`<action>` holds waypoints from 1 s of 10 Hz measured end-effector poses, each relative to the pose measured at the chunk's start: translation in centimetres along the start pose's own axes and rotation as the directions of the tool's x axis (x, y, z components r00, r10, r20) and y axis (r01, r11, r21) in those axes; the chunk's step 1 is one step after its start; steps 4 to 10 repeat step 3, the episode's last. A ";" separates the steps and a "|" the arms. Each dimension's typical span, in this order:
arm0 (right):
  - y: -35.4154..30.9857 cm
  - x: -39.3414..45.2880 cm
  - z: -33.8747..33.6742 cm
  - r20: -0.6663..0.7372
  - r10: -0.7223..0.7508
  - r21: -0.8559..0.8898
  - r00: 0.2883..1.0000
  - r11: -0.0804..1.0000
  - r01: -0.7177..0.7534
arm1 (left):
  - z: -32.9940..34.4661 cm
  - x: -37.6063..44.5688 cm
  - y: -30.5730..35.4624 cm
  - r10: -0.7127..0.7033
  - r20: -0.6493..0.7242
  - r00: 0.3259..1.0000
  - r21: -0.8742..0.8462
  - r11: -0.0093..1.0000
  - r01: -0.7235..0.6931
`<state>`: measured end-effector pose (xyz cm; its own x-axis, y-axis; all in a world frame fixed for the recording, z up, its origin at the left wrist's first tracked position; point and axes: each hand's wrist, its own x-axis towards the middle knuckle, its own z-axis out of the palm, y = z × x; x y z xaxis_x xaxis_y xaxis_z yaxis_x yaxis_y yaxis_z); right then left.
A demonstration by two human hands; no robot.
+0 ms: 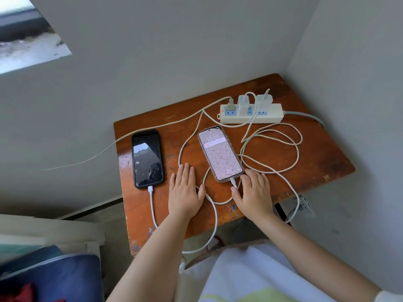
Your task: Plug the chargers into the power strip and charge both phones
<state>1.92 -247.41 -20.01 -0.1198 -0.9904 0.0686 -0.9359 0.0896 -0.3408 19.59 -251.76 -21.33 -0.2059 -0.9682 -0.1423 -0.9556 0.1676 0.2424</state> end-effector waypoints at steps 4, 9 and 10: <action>0.6 0.8 -2.6 0.122 0.189 0.322 0.974 0.921 -0.219 | 0.1 0.0 0.0 0.008 0.012 1.000 -0.019 1.000 -0.008; 0.6 0.8 -2.6 0.122 0.189 0.322 0.974 0.921 -0.219 | 0.1 0.0 0.0 0.008 0.012 1.000 -0.019 1.000 -0.008; 0.6 0.8 -2.6 0.122 0.189 0.322 0.974 0.921 -0.219 | 0.1 0.0 0.0 0.008 0.012 1.000 -0.019 1.000 -0.008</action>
